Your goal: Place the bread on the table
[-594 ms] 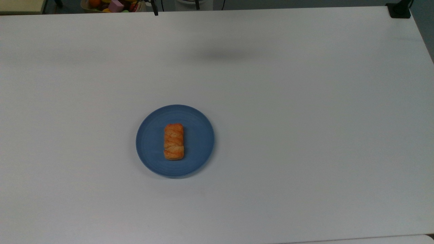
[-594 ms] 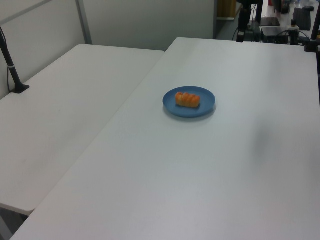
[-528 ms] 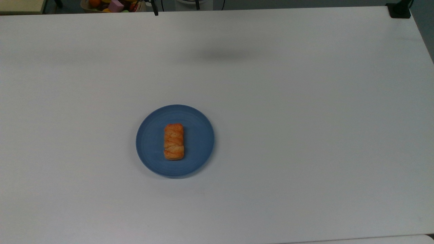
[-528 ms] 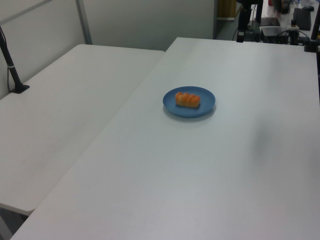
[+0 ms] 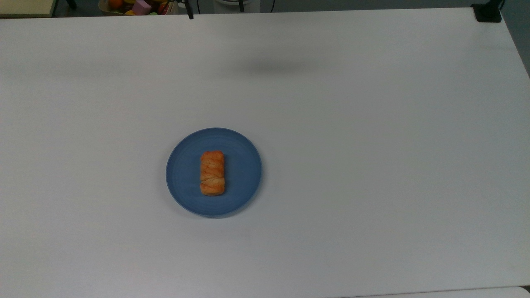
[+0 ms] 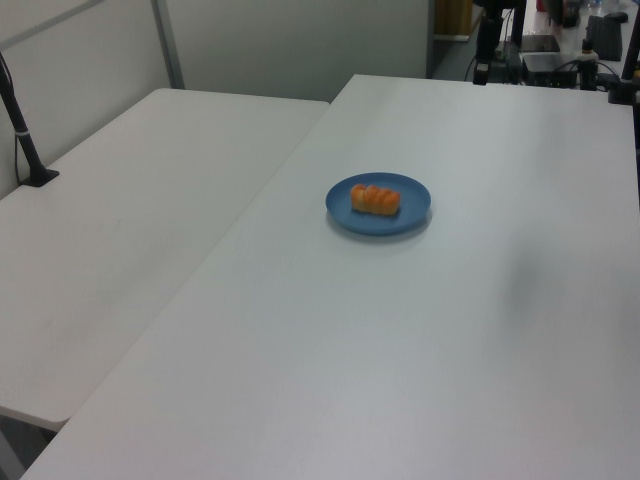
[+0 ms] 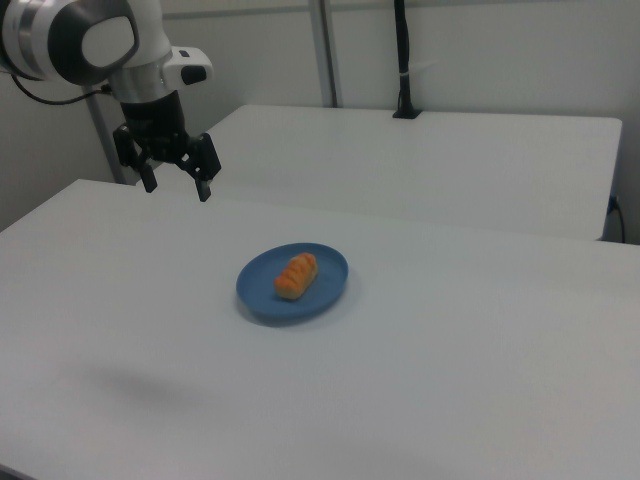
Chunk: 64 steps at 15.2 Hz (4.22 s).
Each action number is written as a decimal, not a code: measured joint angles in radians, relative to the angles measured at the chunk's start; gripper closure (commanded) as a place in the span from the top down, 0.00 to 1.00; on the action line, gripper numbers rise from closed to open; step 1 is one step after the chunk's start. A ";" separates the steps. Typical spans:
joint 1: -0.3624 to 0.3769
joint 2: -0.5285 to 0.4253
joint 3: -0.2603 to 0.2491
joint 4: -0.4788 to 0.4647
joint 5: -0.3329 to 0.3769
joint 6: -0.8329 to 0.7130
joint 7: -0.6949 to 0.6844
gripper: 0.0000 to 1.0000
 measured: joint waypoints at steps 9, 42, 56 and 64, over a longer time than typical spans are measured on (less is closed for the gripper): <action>0.002 0.042 0.005 -0.001 0.000 0.001 -0.018 1.00; 0.000 0.642 0.001 0.142 -0.155 0.632 0.065 0.89; 0.005 0.653 0.002 0.149 -0.155 0.632 0.090 0.40; 0.002 0.572 0.002 0.165 -0.155 0.583 0.095 0.40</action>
